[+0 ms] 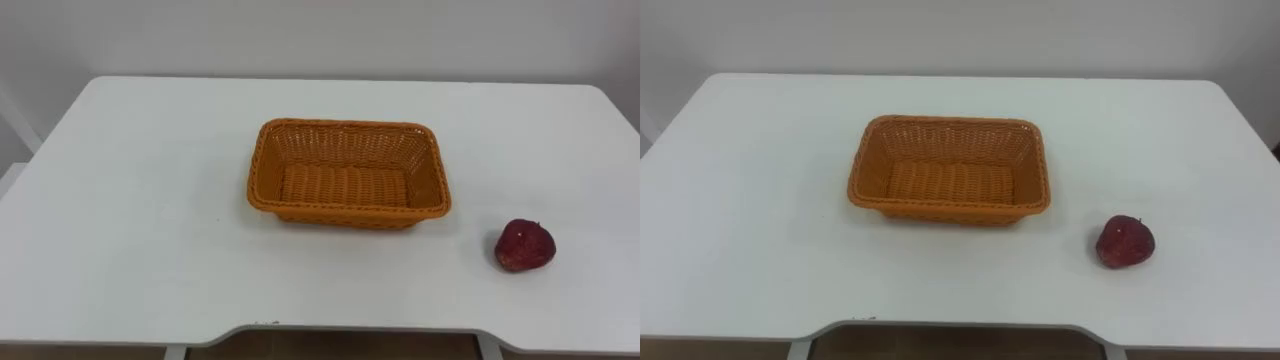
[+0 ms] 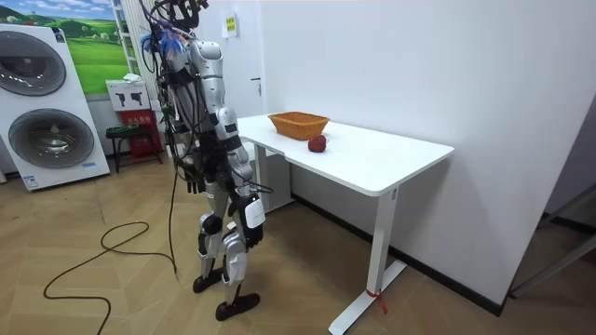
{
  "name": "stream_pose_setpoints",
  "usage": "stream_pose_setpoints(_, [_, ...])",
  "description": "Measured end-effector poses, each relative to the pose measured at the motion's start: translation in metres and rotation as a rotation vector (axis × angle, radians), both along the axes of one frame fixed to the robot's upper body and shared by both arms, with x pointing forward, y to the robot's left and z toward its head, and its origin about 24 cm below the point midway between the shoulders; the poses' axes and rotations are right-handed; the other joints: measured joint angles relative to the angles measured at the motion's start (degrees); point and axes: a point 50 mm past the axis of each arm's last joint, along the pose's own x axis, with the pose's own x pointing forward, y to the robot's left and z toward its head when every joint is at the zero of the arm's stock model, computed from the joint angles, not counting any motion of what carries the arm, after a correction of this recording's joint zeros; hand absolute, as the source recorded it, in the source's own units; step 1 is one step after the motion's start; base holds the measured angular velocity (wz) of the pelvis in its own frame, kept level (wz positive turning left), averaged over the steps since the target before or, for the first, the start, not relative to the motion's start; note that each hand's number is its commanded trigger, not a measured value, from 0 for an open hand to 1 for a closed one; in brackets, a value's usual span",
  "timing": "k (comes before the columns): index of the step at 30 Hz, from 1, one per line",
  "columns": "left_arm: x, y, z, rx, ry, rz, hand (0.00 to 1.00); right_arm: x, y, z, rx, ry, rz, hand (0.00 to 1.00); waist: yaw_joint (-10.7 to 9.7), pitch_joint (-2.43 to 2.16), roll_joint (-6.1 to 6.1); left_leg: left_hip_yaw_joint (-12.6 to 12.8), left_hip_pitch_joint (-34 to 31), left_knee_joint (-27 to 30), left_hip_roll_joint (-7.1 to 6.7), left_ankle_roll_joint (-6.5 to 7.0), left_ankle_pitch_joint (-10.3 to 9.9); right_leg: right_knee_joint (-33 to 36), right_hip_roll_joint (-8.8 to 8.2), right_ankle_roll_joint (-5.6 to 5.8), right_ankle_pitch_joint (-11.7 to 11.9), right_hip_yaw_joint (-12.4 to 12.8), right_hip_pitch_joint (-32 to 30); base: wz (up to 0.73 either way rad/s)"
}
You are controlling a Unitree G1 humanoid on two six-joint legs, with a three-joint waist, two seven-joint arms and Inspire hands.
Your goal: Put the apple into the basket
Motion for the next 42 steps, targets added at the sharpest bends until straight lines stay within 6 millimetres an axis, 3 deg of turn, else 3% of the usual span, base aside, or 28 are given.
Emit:
stream_pose_setpoints(13, [0.0,-0.001,0.0,-0.002,-0.002,-0.008,0.0,0.001,-0.001,0.0,-0.027,-0.021,-0.05,0.0,0.1,-0.01,0.05,0.6,0.2,-0.4,0.1,0.0,0.0,0.1,0.15,-0.01,0.0,0.5,-0.2,-0.01])
stream_pose_setpoints(16, [-0.003,0.0,0.0,0.011,0.002,0.01,0.0,0.001,-0.003,0.001,-0.069,-0.055,-0.161,0.0,0.3,0.02,0.11,1.5,1.4,-1.0,0.24,-0.01,0.0,0.2,0.34,-0.03,-0.1,1.5,0.2,-0.16])
stream_pose_setpoints(19, [-0.002,0.002,0.0,0.024,-0.015,0.026,0.0,-0.008,-0.007,0.002,-0.131,-0.082,-0.393,0.0,-0.1,0.16,-0.15,1.6,1.2,-0.9,0.2,-0.01,0.0,0.3,0.28,-0.01,-0.1,1.6,0.0,-0.01])
stream_pose_setpoints(20, [-0.001,0.003,0.001,0.029,-0.023,0.031,0.0,-0.008,-0.009,0.003,-0.162,-0.113,-0.54,0.0,-0.6,0.21,-0.15,1.8,1.1,-0.9,0.19,-0.01,0.0,0.4,0.29,-0.01,-0.1,1.7,-0.1,-0.1])
stream_pose_setpoints(22, [-0.003,0.005,0.001,0.04,-0.034,0.057,0.0,0.0,-0.015,0.004,-0.197,-0.202,-0.804,0.0,-1.1,0.22,-0.17,2.5,1.0,-0.9,0.27,-0.01,0.0,0.6,0.36,-0.02,-0.1,2.0,-0.3,-0.13])
stream_pose_setpoints(24, [-0.002,0.013,0.004,0.078,-0.083,0.114,0.0,0.026,-0.03,0.011,-0.214,-0.384,-1.17,0.0,-2.8,0.25,-0.27,3.2,1.0,-0.9,0.3,-0.03,-0.1,1.0,0.42,-0.06,-0.2,2.6,-1.1,-0.12])
stream_pose_setpoints(27, [-0.005,0.029,0.01,0.141,-0.131,0.149,0.0,0.056,-0.056,0.028,-0.254,-0.623,-1.459,0.0,-4.3,0.19,-0.31,3.4,0.9,-0.7,0.3,-0.01,-0.2,1.0,0.47,-0.04,-0.2,2.9,-1.2,-0.03])
stream_pose_setpoints(30, [-0.006,0.037,0.013,0.182,-0.155,0.166,0.0,0.072,-0.074,0.044,-0.292,-0.762,-1.636,0.0,-4.9,0.1,-0.19,3.4,0.8,-0.8,0.27,-0.01,-0.2,1.0,0.51,-0.01,-0.1,3.0,-1.4,0.0])
stream_pose_setpoints(33, [-0.006,0.039,0.014,0.189,-0.158,0.178,0.0,0.079,-0.084,0.053,-0.354,-0.805,-1.736,0.0,-4.9,-0.38,-0.2,3.5,0.5,-0.8,0.28,-0.01,-0.2,1.1,0.53,-0.01,-0.1,3.1,-1.8,0.0])
stream_pose_setpoints(37, [-0.01,0.038,0.014,0.189,-0.15,0.178,0.0,0.092,-0.096,0.071,-0.433,-0.879,-1.776,0.0,-4.7,-0.44,0.03,3.6,0.4,-0.8,0.26,0.0,-0.2,1.6,0.63,-0.01,-0.1,3.8,-2.0,-0.09])
stream_pose_setpoints(42, [-0.009,0.038,0.014,0.195,-0.153,0.171,0.0,0.126,-0.111,0.12,-0.538,-1.128,-1.701,0.0,-4.6,-0.33,-0.08,3.9,-0.5,-0.6,0.27,0.01,-0.2,2.1,0.56,-0.02,-0.2,3.9,-3.3,-0.02])
